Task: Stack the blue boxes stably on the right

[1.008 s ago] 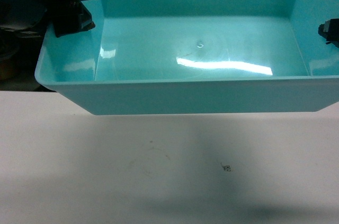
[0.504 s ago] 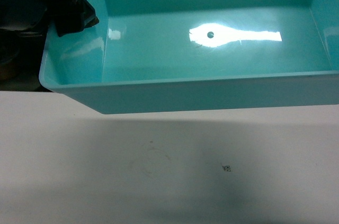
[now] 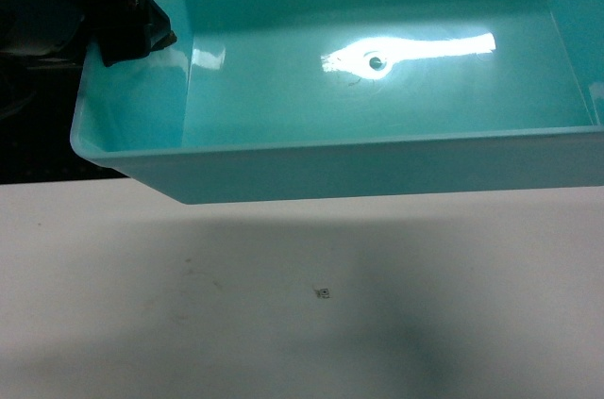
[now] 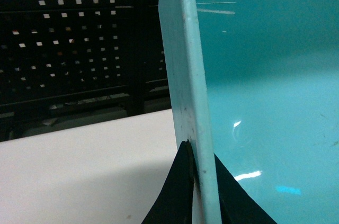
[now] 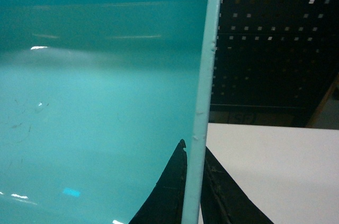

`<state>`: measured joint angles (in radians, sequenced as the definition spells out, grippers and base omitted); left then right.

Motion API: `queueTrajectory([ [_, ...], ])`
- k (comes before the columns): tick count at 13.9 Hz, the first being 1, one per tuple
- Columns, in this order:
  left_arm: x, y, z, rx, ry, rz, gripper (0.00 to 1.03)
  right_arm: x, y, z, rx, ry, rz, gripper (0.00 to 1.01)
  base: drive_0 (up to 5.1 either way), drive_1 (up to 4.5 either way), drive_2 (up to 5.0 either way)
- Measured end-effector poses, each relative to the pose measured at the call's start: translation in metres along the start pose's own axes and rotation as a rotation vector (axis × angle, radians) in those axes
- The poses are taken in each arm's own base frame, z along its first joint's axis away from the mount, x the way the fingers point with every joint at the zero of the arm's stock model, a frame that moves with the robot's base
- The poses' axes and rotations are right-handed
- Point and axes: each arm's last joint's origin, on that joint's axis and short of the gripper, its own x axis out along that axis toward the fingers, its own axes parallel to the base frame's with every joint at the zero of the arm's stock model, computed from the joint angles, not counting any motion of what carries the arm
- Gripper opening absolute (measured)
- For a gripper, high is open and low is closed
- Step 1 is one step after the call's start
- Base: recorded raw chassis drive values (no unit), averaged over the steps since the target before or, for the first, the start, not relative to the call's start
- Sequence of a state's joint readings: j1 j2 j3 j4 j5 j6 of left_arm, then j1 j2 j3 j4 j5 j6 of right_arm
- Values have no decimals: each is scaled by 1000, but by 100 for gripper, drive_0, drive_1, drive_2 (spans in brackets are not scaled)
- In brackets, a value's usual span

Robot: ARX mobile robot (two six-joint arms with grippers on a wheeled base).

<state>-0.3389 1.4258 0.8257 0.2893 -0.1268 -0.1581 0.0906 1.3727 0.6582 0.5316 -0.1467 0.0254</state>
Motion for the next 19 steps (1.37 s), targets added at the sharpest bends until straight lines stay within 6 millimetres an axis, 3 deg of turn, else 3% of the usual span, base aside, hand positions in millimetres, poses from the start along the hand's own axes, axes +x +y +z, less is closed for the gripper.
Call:
queueTrajectory([
  [19, 0, 0, 0, 0, -1, 0, 2, 0, 0, 0, 0, 0, 0, 7, -182, -182, -182],
])
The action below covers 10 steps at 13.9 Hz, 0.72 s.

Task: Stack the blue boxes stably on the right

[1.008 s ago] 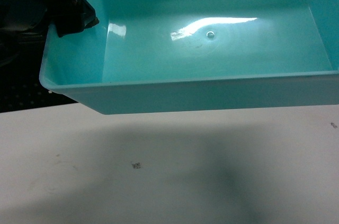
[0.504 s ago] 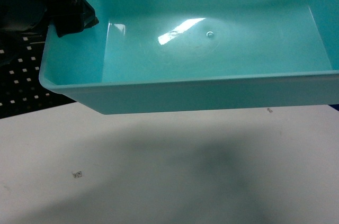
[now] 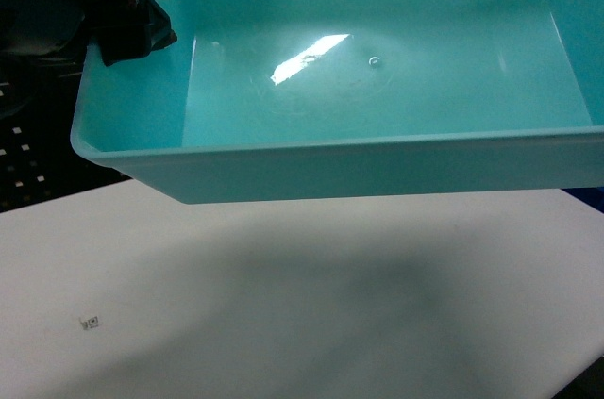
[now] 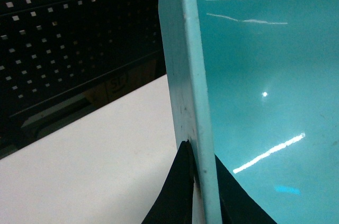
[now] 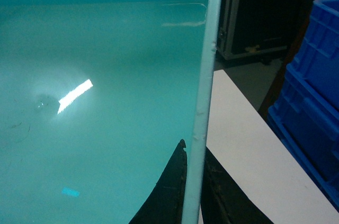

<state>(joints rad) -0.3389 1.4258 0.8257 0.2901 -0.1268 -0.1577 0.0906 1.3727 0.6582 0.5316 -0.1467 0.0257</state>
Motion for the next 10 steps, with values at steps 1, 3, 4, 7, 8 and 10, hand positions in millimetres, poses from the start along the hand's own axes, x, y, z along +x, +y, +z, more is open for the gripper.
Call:
queueTrajectory([
  [1, 0, 0, 0, 0, 0, 0, 2, 0, 0, 0, 0, 0, 0, 7, -147, -147, -147],
  [3, 0, 0, 0, 0, 0, 0, 2, 0, 0, 0, 0, 0, 0, 7, -171, -171, -171],
  [4, 0, 0, 0, 0, 1, 0, 2, 0, 0, 0, 0, 0, 0, 7, -171, -171, -171],
  [7, 0, 0, 0, 0, 0, 0, 2, 0, 0, 0, 0, 0, 0, 7, -171, -171, -171],
  [8, 0, 0, 0, 0, 0, 0, 2, 0, 0, 0, 0, 0, 0, 7, -171, -171, -171],
  [10, 0, 0, 0, 0, 0, 0, 2, 0, 0, 0, 0, 0, 0, 7, -163, -163, -163],
])
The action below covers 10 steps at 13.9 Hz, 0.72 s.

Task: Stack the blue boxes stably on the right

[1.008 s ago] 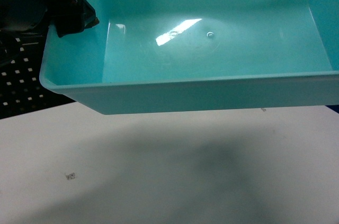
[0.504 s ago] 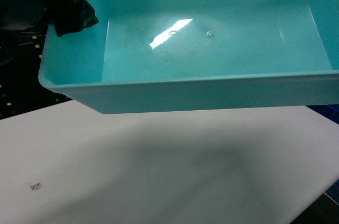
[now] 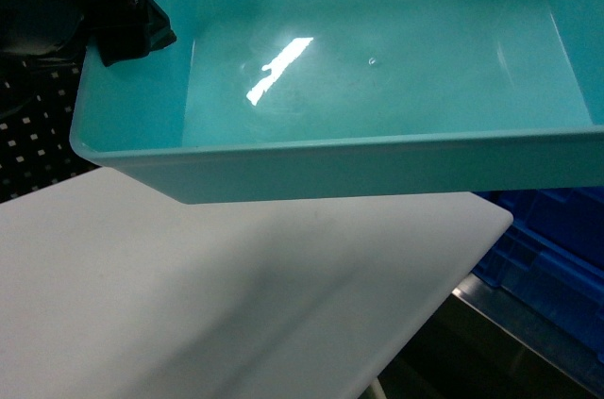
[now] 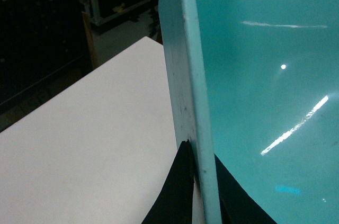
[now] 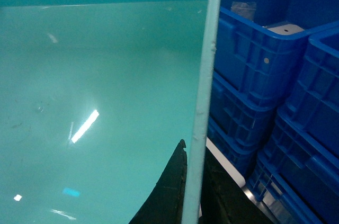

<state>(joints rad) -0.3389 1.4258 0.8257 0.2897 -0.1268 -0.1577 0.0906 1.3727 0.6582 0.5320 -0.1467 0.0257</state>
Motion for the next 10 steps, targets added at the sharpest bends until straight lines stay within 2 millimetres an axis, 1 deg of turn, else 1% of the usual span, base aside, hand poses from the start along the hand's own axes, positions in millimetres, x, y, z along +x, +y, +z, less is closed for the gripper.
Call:
queueTrajectory([
  [10, 0, 0, 0, 0, 0, 0, 2, 0, 0, 0, 0, 1, 0, 7, -156, -156, -156],
])
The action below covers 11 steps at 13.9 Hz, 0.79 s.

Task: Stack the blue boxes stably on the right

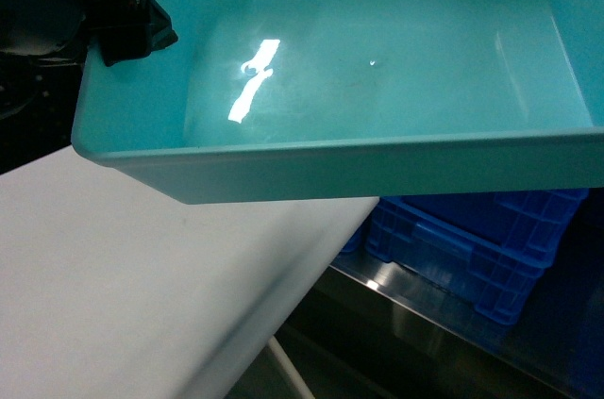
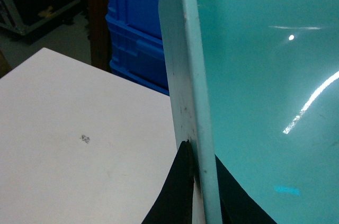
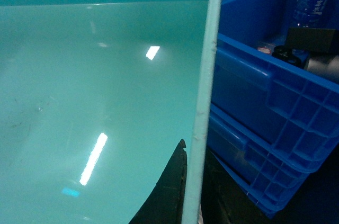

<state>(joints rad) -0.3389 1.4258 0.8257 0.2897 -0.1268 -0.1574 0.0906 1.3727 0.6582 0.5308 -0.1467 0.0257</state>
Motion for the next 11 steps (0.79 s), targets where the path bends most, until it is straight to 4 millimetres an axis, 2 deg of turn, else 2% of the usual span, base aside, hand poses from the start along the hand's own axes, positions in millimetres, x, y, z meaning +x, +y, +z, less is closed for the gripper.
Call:
queueTrajectory([
  [11, 0, 0, 0, -1, 1, -1, 2, 0, 0, 0, 0, -1, 1, 7, -156, -156, -156],
])
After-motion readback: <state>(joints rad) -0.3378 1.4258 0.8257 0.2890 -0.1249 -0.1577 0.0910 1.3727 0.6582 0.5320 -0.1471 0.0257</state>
